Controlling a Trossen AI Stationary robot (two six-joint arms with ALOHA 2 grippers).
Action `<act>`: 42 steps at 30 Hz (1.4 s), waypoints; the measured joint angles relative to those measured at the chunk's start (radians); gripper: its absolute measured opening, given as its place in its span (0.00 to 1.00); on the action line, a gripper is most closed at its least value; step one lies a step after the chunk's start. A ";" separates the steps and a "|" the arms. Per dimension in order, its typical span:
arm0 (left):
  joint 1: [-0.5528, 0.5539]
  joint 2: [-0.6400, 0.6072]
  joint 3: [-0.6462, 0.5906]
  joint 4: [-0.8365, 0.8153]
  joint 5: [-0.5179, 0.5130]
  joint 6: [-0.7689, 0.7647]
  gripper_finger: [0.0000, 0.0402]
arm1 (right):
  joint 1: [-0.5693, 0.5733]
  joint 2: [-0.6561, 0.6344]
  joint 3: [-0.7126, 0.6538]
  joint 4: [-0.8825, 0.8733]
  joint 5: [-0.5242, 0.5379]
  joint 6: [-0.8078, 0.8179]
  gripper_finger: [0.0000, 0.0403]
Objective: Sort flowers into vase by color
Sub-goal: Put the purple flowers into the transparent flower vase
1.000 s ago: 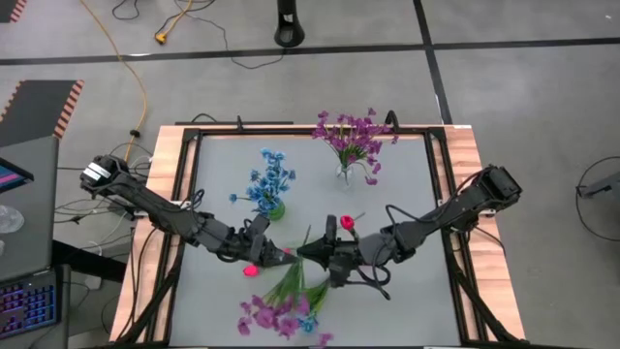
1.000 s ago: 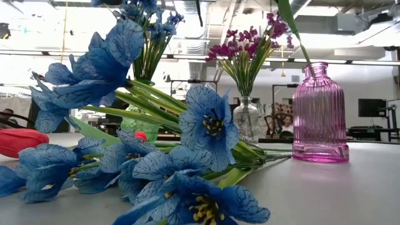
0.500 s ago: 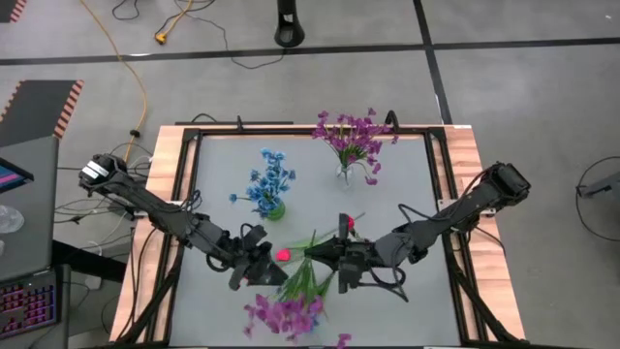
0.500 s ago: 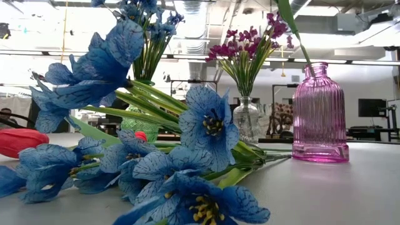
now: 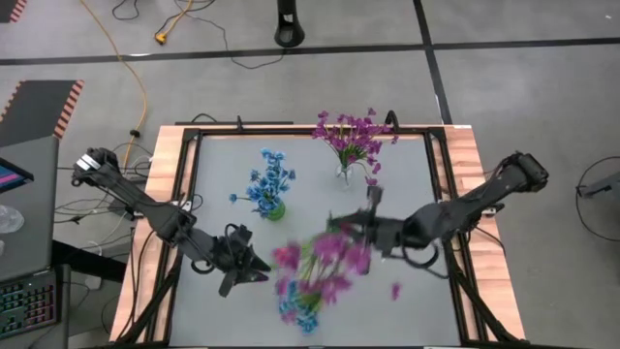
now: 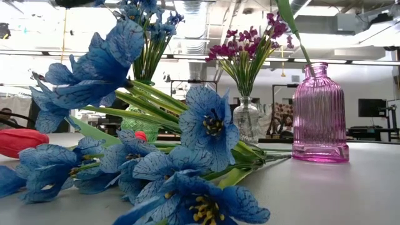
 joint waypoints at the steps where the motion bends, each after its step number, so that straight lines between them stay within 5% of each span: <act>1: -0.003 -0.004 0.000 -0.034 -0.016 0.012 0.32 | -0.002 -0.020 0.000 0.000 0.019 0.000 0.11; 9: -0.006 -0.016 0.000 -0.175 -0.061 0.100 0.32 | -0.070 -0.208 -0.021 -0.109 0.081 0.119 0.11; 14: -0.005 -0.016 0.000 -0.225 -0.092 0.140 0.32 | -0.157 -0.354 -0.171 -0.158 0.080 0.288 0.11; 21: 0.022 -0.016 -0.067 -0.204 -0.106 0.139 0.32 | -0.222 -0.468 -0.466 0.114 -0.024 0.374 0.11; 29: 0.098 -0.016 -0.211 -0.048 -0.081 0.155 0.32 | -0.284 -0.400 -0.636 0.345 -0.033 0.368 0.11; 42: 0.201 -0.016 -0.419 0.212 -0.023 0.171 0.32 | -0.449 -0.133 -0.637 0.546 -0.106 0.365 0.11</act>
